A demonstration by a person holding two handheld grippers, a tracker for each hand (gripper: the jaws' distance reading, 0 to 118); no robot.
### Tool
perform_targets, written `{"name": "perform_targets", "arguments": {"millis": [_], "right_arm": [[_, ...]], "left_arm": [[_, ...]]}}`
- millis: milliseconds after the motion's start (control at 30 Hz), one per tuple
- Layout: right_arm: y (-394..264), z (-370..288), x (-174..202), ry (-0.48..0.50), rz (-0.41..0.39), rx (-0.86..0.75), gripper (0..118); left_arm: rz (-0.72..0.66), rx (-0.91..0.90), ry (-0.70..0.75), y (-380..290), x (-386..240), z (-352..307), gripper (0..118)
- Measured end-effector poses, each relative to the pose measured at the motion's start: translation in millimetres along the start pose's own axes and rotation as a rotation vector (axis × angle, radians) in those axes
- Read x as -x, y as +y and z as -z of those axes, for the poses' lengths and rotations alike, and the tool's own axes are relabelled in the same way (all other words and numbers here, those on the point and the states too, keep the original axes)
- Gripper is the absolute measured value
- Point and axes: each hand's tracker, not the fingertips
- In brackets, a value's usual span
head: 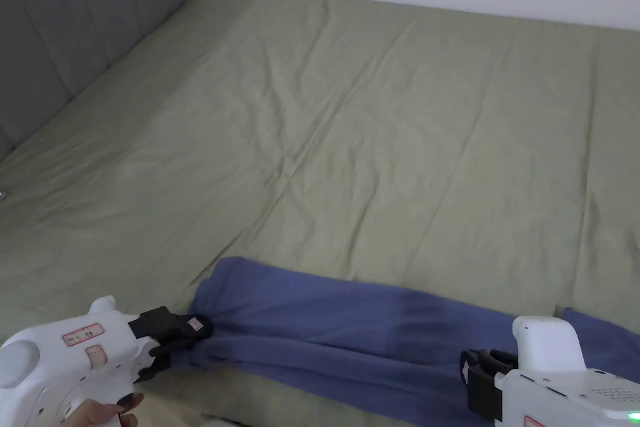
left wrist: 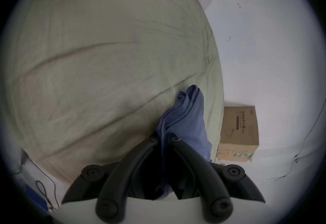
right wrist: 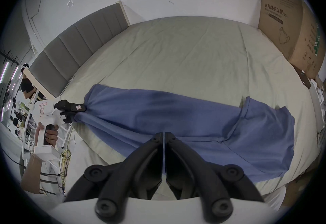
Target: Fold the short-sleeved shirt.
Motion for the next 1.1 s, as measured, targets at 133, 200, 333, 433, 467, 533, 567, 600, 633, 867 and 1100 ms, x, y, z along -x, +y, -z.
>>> {"name": "perform_targets", "arguments": {"millis": [133,200,333,433,467,533,567,600,633,867,1100], "right_arm": [[-2.9,-8.8,-6.4,-0.047,0.016,-0.024,2],[-3.8,-13.4,-10.3,-0.074,0.039,-0.045,2],[-6.6,-30.9,-13.7,-0.14,0.051,-0.147,2],[-13.0,-41.3,-33.5,-0.2,0.044,-0.211,2],[-14.7,-46.3,-36.9,-0.189,0.053,-0.218,2],[-19.8,-52.1,-56.9,-0.194,0.081,-0.231,2],[-22.0,-56.5,-62.0,-0.206,0.095,-0.246,2],[-24.8,-62.0,-68.0,-0.22,0.107,-0.262,2],[-28.6,-65.0,-76.9,-0.241,0.117,-0.278,2],[-49.9,-88.4,-117.4,-0.335,0.224,-0.349,2],[-62.2,-89.4,-129.0,-0.401,0.224,-0.347,2]], "left_arm": [[0.128,-0.031,0.062,-9.7,-30.9,-11.3,8],[0.179,-0.053,0.018,-16.7,-56.6,-23.7,8],[0.374,-0.059,-0.036,-41.0,-126.0,-39.0,8],[0.511,-0.02,-0.08,-72.1,-175.3,-35.4,8],[0.537,0.003,-0.1,-81.9,-187.0,-31.5,8],[0.586,0.059,-0.134,-105.9,-208.5,-16.5,8],[0.608,0.087,-0.144,-115.2,-217.4,-7.8,8],[0.635,0.123,-0.138,-126.5,-226.7,4.2,8],[0.673,0.158,-0.134,-139.6,-233.2,17.0,8],[0.841,0.413,-0.032,-217.1,-249.4,112.3,8],[0.872,0.57,0.081,-258.4,-231.8,185.5,89]]}}
